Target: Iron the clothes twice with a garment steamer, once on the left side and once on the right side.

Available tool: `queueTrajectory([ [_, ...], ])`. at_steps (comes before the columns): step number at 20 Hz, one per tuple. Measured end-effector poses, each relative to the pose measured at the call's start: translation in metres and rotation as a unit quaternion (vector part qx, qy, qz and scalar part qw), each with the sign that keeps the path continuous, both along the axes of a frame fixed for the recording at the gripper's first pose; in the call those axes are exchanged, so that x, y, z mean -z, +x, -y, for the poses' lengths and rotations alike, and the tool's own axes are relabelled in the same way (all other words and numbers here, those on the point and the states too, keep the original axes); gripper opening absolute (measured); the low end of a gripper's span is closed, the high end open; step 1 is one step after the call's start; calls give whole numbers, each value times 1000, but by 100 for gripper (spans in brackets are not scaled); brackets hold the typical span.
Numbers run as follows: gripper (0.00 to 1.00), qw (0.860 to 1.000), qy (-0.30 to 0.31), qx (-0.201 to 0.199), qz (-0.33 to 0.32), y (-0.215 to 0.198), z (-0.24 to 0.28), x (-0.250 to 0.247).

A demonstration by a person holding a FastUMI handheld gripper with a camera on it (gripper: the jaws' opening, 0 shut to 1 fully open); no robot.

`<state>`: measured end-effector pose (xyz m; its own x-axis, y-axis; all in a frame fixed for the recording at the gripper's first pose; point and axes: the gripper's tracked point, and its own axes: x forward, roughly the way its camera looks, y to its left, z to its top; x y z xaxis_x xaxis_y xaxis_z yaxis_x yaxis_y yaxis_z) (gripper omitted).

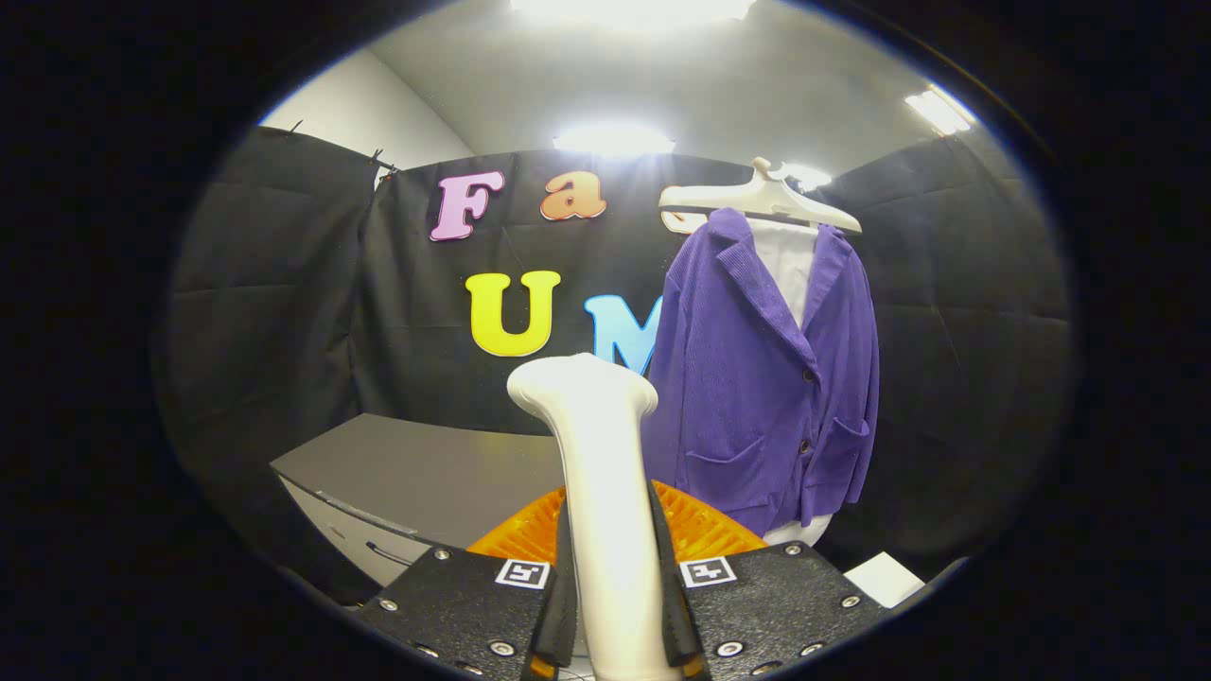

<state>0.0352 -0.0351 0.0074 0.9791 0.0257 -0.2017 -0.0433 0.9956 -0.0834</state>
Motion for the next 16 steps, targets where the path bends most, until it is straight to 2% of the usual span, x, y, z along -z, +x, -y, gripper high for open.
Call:
queueTrajectory([
  [6,36,1000,0,19,21,1,-57,0],
  [16,36,999,-20,34,20,-2,-81,14],
])
